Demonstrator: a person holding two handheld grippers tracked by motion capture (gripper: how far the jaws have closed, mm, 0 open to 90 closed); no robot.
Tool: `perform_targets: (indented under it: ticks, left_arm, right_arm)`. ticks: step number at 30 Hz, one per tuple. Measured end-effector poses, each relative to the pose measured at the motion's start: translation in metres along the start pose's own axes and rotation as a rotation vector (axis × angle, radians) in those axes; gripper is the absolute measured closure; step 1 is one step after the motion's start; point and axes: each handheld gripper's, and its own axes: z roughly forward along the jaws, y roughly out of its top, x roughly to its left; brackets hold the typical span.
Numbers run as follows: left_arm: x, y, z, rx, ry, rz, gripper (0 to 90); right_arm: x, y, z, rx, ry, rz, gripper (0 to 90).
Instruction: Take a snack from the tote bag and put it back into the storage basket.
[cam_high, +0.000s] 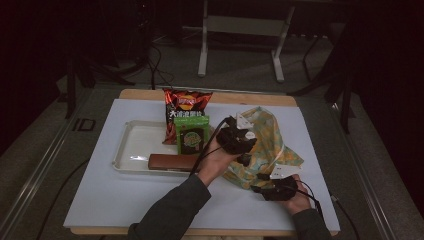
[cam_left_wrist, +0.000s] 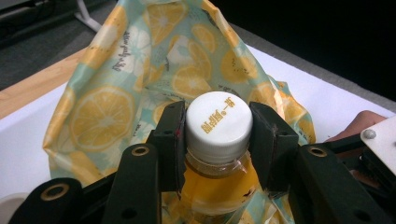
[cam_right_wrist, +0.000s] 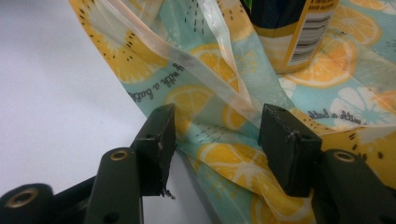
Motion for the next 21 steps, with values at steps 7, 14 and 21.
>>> perform_targets:
  ticks: [7, 14, 21]
  left_arm:
    - [0.01, -0.001, -0.002, 0.007, -0.07, 0.074, 54.4]
    - [0.027, -0.003, -0.004, -0.022, -0.175, 0.152, 50.9]
    - [0.04, -0.009, 0.0, -0.029, -0.27, 0.2, 51.7]
  right_arm:
    - [0.0, 0.0, 0.0, 0.0, 0.001, 0.0, 45.7]
    - [0.0, 0.0, 0.0, 0.0, 0.001, 0.001, 45.7]
    - [0.0, 0.0, 0.0, 0.0, 0.002, 0.001, 45.7]
